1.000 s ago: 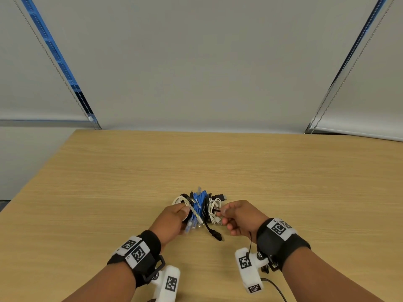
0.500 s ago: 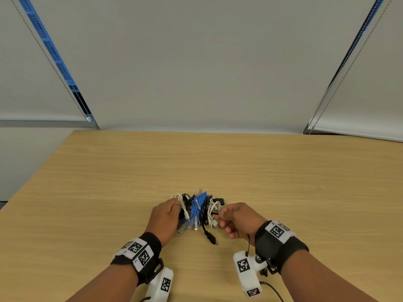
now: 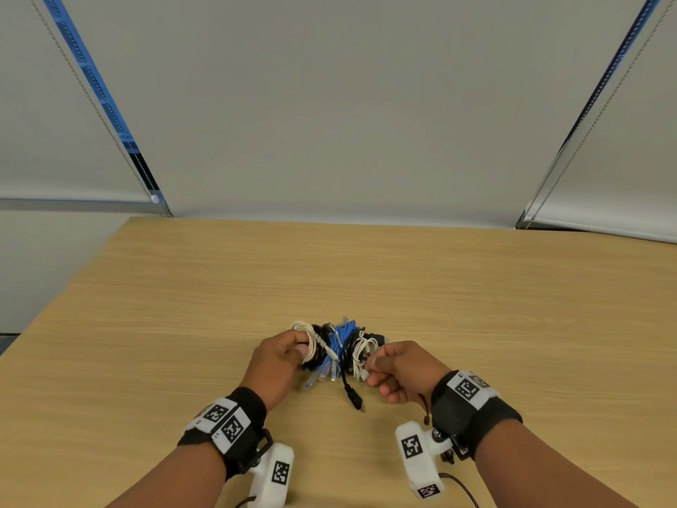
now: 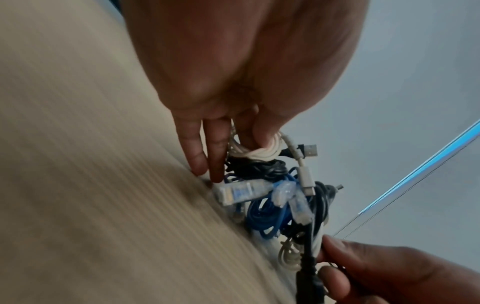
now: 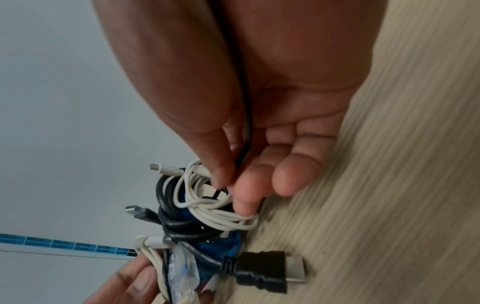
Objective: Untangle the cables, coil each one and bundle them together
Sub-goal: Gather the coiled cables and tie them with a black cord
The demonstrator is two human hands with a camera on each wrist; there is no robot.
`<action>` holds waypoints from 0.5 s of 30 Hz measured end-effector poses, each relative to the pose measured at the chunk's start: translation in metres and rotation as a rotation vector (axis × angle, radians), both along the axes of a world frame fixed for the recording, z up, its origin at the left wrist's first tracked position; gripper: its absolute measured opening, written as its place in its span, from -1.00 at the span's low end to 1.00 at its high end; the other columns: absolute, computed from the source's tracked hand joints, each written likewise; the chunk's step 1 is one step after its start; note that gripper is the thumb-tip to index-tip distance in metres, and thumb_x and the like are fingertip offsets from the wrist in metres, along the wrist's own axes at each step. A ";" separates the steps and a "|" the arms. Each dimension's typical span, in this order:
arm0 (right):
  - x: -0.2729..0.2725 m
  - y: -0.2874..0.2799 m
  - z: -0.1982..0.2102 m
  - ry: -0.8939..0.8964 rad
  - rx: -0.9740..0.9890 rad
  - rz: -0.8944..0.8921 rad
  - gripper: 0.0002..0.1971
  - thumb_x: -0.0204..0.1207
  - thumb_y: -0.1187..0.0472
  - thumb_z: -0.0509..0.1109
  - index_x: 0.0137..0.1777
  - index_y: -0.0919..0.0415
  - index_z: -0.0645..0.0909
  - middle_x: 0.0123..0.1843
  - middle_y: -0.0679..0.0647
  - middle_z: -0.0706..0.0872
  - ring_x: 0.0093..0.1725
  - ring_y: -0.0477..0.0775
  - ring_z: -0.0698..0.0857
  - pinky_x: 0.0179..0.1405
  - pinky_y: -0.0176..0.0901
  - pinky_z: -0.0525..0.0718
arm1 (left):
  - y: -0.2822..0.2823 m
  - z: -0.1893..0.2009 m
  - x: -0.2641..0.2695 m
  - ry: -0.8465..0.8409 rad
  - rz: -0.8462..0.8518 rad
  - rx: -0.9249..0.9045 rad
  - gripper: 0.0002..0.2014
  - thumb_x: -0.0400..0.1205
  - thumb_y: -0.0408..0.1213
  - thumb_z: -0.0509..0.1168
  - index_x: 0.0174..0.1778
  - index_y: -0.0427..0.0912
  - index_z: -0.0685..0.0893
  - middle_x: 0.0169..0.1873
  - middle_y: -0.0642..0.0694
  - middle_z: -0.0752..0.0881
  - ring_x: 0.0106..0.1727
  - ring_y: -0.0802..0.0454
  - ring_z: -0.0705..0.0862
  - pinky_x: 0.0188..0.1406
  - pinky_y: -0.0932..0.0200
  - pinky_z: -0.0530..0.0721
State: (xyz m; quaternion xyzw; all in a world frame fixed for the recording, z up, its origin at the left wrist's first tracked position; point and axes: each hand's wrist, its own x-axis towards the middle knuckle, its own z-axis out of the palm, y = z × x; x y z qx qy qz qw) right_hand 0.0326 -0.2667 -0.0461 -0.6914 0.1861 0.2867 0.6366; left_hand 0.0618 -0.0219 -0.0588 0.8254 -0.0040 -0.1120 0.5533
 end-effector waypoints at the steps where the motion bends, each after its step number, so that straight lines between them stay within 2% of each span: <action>1: 0.000 -0.002 0.001 0.006 -0.008 0.011 -0.88 0.67 0.28 0.39 0.07 0.27 0.75 -0.26 0.13 0.81 -0.48 -0.05 0.66 -0.51 -0.21 0.66 | 0.000 0.000 0.001 -0.024 0.015 0.022 -0.76 0.71 -0.44 0.31 -0.13 -0.09 0.83 -0.20 -0.14 0.82 -0.10 -0.16 0.73 0.10 -0.08 0.71; 2: 0.001 -0.003 0.003 0.015 -0.016 0.024 -0.87 0.66 0.28 0.40 0.08 0.28 0.76 -0.27 0.13 0.80 -0.47 -0.05 0.66 -0.50 -0.21 0.67 | 0.000 0.001 0.002 -0.049 0.033 0.042 -0.75 0.70 -0.42 0.33 -0.17 -0.05 0.83 -0.25 -0.07 0.82 -0.17 -0.05 0.72 0.00 0.08 0.70; 4: 0.002 -0.008 0.008 0.035 -0.020 0.043 -0.87 0.66 0.32 0.39 0.11 0.30 0.74 -0.28 0.14 0.80 -0.47 -0.04 0.67 -0.49 -0.21 0.68 | -0.001 0.004 0.004 -0.097 0.066 0.083 -0.73 0.69 -0.39 0.36 -0.23 0.03 0.84 -0.30 0.00 0.84 -0.25 0.04 0.73 -0.16 0.30 0.63; 8: 0.004 -0.016 0.020 0.027 -0.014 0.052 -0.89 0.66 0.39 0.31 0.09 0.25 0.63 -0.25 0.21 0.83 -0.46 0.01 0.70 -0.47 -0.19 0.68 | -0.002 0.008 0.008 -0.172 0.101 0.199 -0.73 0.72 -0.32 0.33 -0.20 0.10 0.80 -0.29 0.17 0.84 -0.18 0.28 0.75 -0.19 0.40 0.56; 12: 0.005 -0.027 0.027 -0.024 0.113 0.080 -0.88 0.67 0.34 0.35 0.15 0.23 0.64 -0.19 0.26 0.81 -0.40 0.05 0.72 -0.40 -0.14 0.73 | 0.000 0.014 0.012 -0.246 0.091 0.256 -0.72 0.75 -0.35 0.25 -0.20 0.07 0.69 -0.26 0.12 0.81 -0.11 0.20 0.77 -0.20 0.35 0.55; 15: 0.004 -0.032 0.029 -0.068 0.331 0.068 -0.82 0.72 0.22 0.34 0.12 0.28 0.74 -0.14 0.29 0.78 -0.35 0.08 0.75 -0.33 -0.11 0.79 | 0.001 0.021 0.014 -0.276 0.060 0.155 -0.78 0.76 -0.37 0.21 -0.11 -0.01 0.68 -0.16 0.04 0.80 -0.13 0.11 0.78 -0.12 0.17 0.69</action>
